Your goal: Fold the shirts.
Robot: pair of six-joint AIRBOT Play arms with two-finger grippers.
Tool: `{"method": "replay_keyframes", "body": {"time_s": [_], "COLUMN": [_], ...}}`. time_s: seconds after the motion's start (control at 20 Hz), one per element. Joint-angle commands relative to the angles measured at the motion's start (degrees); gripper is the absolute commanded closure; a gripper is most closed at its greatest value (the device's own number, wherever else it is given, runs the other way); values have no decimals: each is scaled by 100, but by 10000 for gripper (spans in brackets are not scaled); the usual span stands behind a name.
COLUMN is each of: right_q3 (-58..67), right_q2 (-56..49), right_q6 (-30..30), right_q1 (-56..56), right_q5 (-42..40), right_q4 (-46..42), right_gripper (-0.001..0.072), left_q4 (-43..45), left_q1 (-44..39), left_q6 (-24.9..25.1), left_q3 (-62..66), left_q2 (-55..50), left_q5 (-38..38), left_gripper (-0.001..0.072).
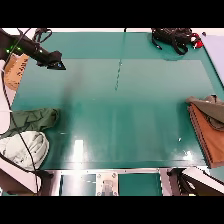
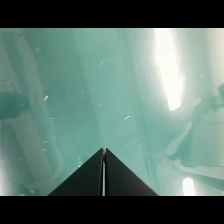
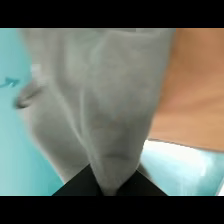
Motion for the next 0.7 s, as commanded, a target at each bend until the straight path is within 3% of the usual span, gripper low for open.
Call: {"method": "replay_keyframes", "body": {"time_s": [0.0, 0.15, 0.3, 0.45, 0.65], "right_q3": [-352, -354, -352, -177, 424], "right_q2": [236, 229, 76, -382, -957], "right_q6": [-120, -249, -247, -767, -874], "right_q1": [-553, -280, 675, 1550, 1864], "right_q5": [-42, -999, -2328, -3497, -3711], "right_q4": [273, 1738, 2743, 4044, 4135], "right_gripper": [692, 691, 691, 691, 691], "left_q4": [-52, -118, -144, -144, -144], "left_q1": [-4, -4, -4, -4, -2], "left_q6": [4, 2, 2, 2, 2], "left_q3": [-2, -2, -2, -2, -2], "left_q2": [4, 4, 4, 4, 4], "left_q5": [22, 79, 87, 66, 70], "left_gripper": [683, 683, 683, 683, 683]}}
